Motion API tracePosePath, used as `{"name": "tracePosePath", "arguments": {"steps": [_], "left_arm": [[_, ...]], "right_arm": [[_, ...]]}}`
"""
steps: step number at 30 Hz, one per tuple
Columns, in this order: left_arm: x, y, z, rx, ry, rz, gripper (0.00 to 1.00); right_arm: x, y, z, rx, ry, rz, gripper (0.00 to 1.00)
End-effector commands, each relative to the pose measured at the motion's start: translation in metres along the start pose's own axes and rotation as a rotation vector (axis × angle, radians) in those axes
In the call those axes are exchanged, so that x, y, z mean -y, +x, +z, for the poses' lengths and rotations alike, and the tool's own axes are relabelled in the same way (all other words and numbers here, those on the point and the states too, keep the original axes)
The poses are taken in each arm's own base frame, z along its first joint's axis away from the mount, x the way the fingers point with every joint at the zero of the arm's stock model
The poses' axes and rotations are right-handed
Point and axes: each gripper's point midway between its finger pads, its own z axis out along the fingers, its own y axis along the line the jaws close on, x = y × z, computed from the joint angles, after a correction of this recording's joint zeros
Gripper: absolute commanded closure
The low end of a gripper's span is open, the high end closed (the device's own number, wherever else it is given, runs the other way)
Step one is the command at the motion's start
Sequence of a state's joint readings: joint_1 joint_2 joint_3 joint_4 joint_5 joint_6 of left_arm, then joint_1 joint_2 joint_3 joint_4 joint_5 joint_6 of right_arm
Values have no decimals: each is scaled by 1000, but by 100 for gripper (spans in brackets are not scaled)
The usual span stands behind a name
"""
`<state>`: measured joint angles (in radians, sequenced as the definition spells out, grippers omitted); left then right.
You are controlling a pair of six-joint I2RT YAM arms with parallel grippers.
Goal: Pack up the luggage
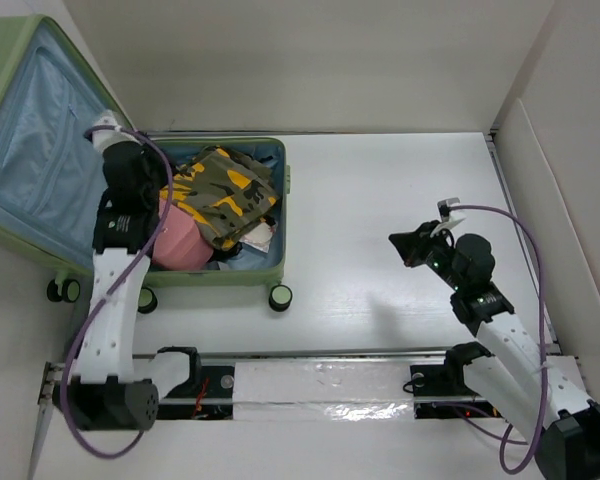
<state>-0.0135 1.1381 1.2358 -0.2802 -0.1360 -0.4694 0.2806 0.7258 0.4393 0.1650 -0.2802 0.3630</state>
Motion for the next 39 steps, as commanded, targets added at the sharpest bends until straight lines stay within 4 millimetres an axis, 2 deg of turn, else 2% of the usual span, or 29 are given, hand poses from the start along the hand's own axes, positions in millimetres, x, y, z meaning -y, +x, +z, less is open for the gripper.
{"name": "tracePosePath", "arguments": {"steps": [1,2,3,4,5,6,7,8,9,10,11,12,13,15,16,18,19,20,21,22,24,25,27,28,29,33,36,37,39], "left_arm": [[-27,-88,-72,329,-162,-76,73],[-36,-94,-85,370,-200,-91,77],[-46,-103,-109,433,-229,-117,80],[-68,-100,-118,473,-323,-146,85],[-79,-100,-129,508,-361,-177,88],[-90,-104,-153,572,-380,-218,91],[-110,-103,-167,625,-474,-234,93],[-125,-93,-172,636,-533,-225,93],[-136,-92,-187,671,-574,-232,93],[-155,-90,-201,709,-693,-222,93],[-167,-80,-201,691,-768,-167,92],[-176,-76,-204,690,-840,-129,89],[-183,-75,-208,702,-911,-106,79],[-187,-69,-196,644,-980,7,67],[-191,-69,-196,610,-1027,68,54],[-201,-65,-178,592,-1092,71,44],[-210,-49,-173,513,-1098,68,39],[-215,-48,-165,487,-1135,101,28],[-215,-48,-165,486,-1136,101,28],[-216,-52,-161,458,-1121,120,22],[-219,-54,-143,378,-1148,220,18],[-215,-64,-147,425,-1173,137,21],[-230,-59,-144,388,-1242,94,23],[-234,-48,-131,301,-1194,134,18],[-238,-43,-132,291,-1209,144,18],[-250,-41,-121,271,-1210,124,20],[-247,-55,-115,268,-1240,119,28],[-245,-58,-118,277,-1248,106,36],[-242,-64,-115,290,-1231,100,43]], "right_arm": [[-22,-24,2,85,-83,-92,98],[-22,-23,0,89,-85,-98,96],[-21,-18,-2,80,-88,-101,91],[-22,-17,-3,79,-94,-109,89],[-24,-16,-5,72,-101,-113,87],[-26,-21,-6,77,-105,-122,84],[-29,-21,-7,70,-113,-145,83],[-28,-18,-9,50,-106,-145,82],[-30,-22,-12,65,-107,-153,79],[-28,-22,-13,69,-101,-155,78],[-29,-23,-13,75,-95,-151,77],[-29,-24,-14,81,-92,-149,76],[-29,-24,-14,79,-90,-150,76],[-33,-24,-15,75,-106,-156,73],[-32,-23,-15,70,-104,-159,73],[-36,-22,-15,61,-115,-166,71],[-36,-24,-16,61,-113,-176,70],[-42,-23,-17,53,-136,-184,69],[-42,-23,-17,53,-136,-184,69],[-43,-24,-17,55,-138,-188,69],[-47,-25,-19,53,-143,-196,69],[-45,-27,-19,54,-128,-210,68],[-42,-27,-21,63,-105,-209,69],[-44,-28,-21,71,-113,-205,68],[-43,-29,-21,77,-110,-206,68],[-49,-26,-20,56,-140,-216,68],[-53,-24,-19,50,-156,-219,68],[-53,-24,-19,49,-159,-220,68],[-55,-22,-18,45,-162,-223,68]]}}
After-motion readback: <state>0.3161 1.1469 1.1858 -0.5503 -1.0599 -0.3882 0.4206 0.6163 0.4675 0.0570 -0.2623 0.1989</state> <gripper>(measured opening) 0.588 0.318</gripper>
